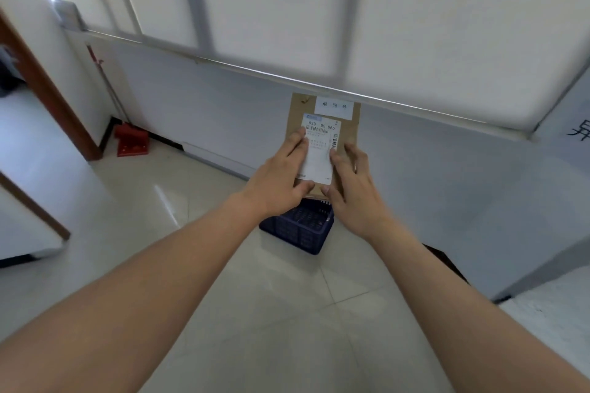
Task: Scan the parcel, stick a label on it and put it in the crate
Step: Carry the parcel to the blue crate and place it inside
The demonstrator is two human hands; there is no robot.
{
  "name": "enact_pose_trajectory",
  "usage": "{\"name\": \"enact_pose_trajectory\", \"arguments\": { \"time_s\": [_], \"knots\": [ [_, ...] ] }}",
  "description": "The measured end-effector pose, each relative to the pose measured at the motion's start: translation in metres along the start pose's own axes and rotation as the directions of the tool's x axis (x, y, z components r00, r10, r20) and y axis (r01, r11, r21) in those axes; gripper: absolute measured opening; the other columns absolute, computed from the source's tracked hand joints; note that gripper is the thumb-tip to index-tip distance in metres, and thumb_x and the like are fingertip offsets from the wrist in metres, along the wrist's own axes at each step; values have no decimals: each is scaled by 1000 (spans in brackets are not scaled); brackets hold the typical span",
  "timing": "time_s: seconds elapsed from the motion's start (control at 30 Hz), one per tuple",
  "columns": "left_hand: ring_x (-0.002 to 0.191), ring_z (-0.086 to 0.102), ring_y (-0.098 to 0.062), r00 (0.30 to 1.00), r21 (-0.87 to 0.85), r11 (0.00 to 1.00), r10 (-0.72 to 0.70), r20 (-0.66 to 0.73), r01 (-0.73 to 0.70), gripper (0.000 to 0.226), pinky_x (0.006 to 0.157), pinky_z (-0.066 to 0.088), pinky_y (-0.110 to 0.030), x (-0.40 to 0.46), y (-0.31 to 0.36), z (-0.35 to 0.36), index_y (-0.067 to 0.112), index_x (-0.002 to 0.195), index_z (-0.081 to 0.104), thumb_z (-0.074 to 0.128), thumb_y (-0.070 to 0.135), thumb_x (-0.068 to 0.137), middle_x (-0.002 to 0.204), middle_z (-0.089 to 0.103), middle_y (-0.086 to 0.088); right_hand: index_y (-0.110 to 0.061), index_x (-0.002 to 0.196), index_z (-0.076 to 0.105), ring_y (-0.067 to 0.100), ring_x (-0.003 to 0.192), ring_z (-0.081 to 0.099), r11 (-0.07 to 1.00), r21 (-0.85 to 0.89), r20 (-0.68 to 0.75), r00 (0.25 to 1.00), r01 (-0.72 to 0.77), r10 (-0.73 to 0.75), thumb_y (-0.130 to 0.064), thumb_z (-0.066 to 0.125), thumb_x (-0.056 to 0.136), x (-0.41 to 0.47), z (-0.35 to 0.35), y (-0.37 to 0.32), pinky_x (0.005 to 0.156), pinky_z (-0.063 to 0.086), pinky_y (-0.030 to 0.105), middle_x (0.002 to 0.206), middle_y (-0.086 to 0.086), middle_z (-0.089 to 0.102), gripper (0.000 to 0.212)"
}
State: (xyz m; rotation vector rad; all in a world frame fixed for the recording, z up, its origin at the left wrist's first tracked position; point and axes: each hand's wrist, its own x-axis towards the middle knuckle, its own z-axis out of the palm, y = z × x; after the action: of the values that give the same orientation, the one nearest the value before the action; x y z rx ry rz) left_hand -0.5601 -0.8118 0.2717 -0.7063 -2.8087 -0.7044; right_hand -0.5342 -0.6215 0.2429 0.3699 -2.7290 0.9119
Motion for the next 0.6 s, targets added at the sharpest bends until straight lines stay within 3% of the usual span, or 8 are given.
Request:
{"name": "enact_pose_trajectory", "arguments": {
  "time_s": [0.17, 0.33, 0.6],
  "knots": [
    [144, 39, -29, 1000, -13, 1000, -12, 25, 12, 90, 111, 47, -41, 33, -71, 8, 4, 161, 21, 73, 27, 91, 170, 12, 1, -15, 161, 25, 35, 149, 30, 1000, -9, 41, 999, -24, 25, -18, 64, 99, 60, 52, 3, 117, 40, 50, 165, 5, 10, 73],
    [136, 45, -37, 998, 7, 1000, 1, 68, -1, 93, 110, 46, -50, 73, -162, 17, 5, 160, 24, 73, 37, 87, 169, 14, 1, -14, 160, 26, 34, 148, 31, 994, -44, 49, 994, -97, 99, -18, 63, 99, 117, 111, -2, 117, 41, 49, 164, 4, 10, 72],
    [145, 36, -32, 987, -56, 996, 80, 143, -73, 91, 117, 37, -48, 134, -266, 16, 0, 159, 27, 75, 31, 88, 170, 19, -7, -9, 159, 27, 33, 151, 27, 972, -96, 60, 974, -214, 220, -15, 66, 97, 199, 177, -13, 117, 41, 52, 164, 6, 10, 73]
  ]
}}
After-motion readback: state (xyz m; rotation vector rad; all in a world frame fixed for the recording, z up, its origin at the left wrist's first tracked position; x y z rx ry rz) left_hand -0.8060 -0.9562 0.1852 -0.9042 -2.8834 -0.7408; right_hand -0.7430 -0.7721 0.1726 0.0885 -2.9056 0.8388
